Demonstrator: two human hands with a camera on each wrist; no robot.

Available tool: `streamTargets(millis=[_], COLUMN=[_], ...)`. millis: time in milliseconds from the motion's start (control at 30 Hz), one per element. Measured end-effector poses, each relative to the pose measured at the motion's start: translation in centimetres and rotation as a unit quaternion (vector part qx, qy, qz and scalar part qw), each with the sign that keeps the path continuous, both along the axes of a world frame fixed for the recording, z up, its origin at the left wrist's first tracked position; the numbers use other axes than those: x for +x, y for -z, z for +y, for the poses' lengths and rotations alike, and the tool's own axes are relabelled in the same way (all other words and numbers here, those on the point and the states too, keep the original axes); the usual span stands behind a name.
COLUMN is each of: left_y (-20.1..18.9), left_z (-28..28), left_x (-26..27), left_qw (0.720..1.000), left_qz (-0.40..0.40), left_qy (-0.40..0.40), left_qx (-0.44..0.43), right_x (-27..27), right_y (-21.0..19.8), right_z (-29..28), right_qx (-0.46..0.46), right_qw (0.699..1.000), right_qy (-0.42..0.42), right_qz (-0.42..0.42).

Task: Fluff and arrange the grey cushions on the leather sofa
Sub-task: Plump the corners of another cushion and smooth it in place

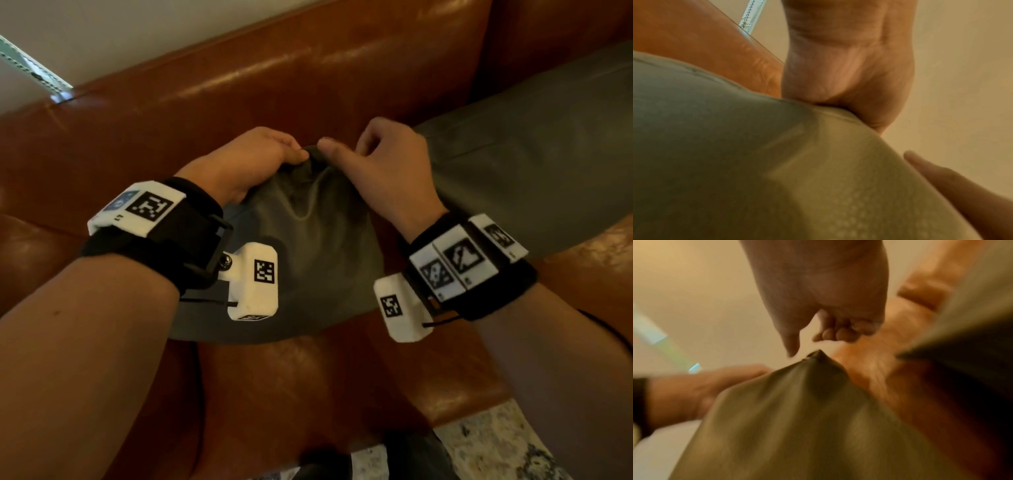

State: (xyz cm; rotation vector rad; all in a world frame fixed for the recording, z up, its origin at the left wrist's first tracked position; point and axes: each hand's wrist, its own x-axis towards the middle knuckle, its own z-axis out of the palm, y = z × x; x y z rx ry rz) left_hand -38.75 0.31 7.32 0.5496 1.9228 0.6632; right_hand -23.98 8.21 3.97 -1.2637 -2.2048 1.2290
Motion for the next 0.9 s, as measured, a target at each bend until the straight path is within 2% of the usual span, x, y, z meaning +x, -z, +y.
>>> streamTargets(millis=[67, 133, 200, 333, 400, 467, 533, 600, 667, 733, 833, 900], left_y=[-0.2, -0.2, -0.2, -0.2, 0.2, 0.5, 0.5, 0.6, 0.8, 1.0, 1.6, 1.7], left_z=[0.4, 0.9, 1.2, 1.5, 1.4, 0.9, 0.3, 0.0, 0.0, 0.2, 0.2, 0.2], left_x=[0.4, 0.9, 1.1, 0.7, 0.4, 0.2, 0.4, 0.3, 0.1, -0.2, -0.4, -0.6], left_qw=[0.999, 0.995, 0.992, 0.988, 0.993, 0.986, 0.95, 0.917, 0.909, 0.919, 0.943, 0.964], left_qz=[-0.002, 0.005, 0.013, 0.014, 0.037, 0.147, 0.24, 0.298, 0.324, 0.317, 0.267, 0.207], left_qy=[-0.046, -0.095, -0.124, -0.153, -0.109, 0.027, 0.156, 0.22, 0.224, 0.201, 0.167, 0.138], left_qx=[-0.007, -0.018, -0.028, -0.028, 0.005, 0.071, 0.127, 0.145, 0.137, 0.122, 0.109, 0.092], right_x=[0.1, -0.1, -0.3, 0.4, 1.0, 1.5, 1.8, 2.0, 2.1, 2.2, 2.5, 2.7], right_y=[-1.0, -0.9, -0.5, 0.1, 0.3, 0.5, 0.7, 1.1, 1.2, 1.3, 1.7, 2.0], right_z=[-0.8, -0.6, -0.2, 0.1, 0.1, 0.3, 0.4, 0.3, 0.2, 0.1, 0.1, 0.3], right_qx=[0.056, 0.056, 0.042, -0.031, -0.073, -0.13, -0.178, -0.199, -0.233, -0.263, -0.295, -0.345], right_qw=[0.993, 0.984, 0.982, 0.989, 0.991, 0.988, 0.979, 0.973, 0.963, 0.952, 0.941, 0.924], right_qy=[-0.059, -0.097, -0.126, -0.134, -0.108, -0.07, -0.057, -0.06, -0.059, -0.061, -0.076, -0.082], right_qz=[-0.091, -0.14, -0.138, -0.054, -0.009, 0.041, 0.08, 0.098, 0.122, 0.146, 0.151, 0.143])
